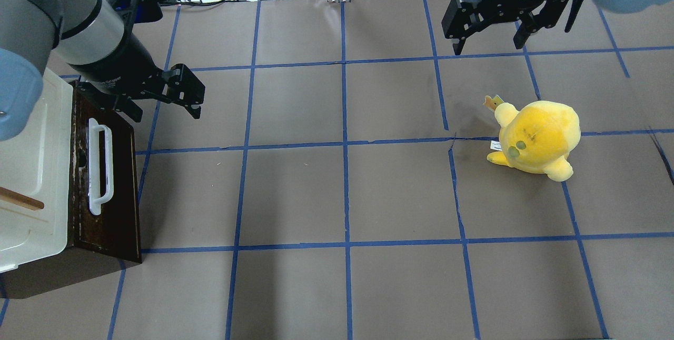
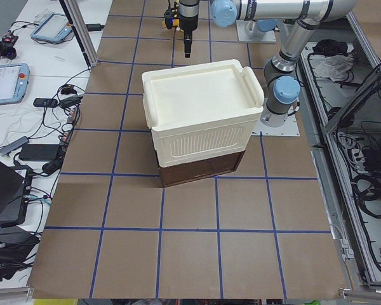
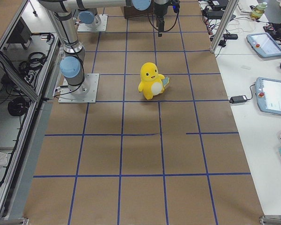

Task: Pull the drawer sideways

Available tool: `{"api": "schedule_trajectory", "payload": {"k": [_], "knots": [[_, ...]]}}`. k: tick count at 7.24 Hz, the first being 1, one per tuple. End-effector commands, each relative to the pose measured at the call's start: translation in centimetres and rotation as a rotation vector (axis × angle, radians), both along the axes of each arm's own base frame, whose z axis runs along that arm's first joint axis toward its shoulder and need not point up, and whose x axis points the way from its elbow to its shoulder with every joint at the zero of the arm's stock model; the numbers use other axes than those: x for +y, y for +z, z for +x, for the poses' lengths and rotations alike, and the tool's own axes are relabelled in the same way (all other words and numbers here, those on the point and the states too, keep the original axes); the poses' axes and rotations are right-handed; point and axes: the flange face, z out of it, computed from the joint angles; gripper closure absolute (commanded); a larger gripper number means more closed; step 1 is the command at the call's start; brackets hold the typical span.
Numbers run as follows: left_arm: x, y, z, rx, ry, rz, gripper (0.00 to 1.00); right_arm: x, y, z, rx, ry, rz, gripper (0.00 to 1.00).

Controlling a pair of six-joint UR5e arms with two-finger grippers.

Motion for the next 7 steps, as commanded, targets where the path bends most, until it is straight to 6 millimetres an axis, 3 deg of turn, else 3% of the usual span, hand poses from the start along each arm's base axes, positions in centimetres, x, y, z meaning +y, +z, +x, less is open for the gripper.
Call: {"api": "schedule_trajectory", "payload": {"k": [1,3,6,7], "knots": [[0.0,0.5,0.2,-0.008,0.002,-0.009,0.0,0.0,0.0,0.0,0.001,-0.001,0.0,0.0],[0.0,1.0,0.0,-0.002,0.001,-0.019,0.0,0.0,0.0,0.0,-0.001,-0.001,0.0,0.0],[-0.7,-0.4,0.1,-0.002,0.042,-0.006,0.0,0.0,0.0,0.0,0.001,-0.001,0.0,0.0],[-2.1,-1.0,0.3,-0.006,0.051,-0.041,0.0,0.0,0.0,0.0,0.001,-0.001,0.0,0.0]]}}
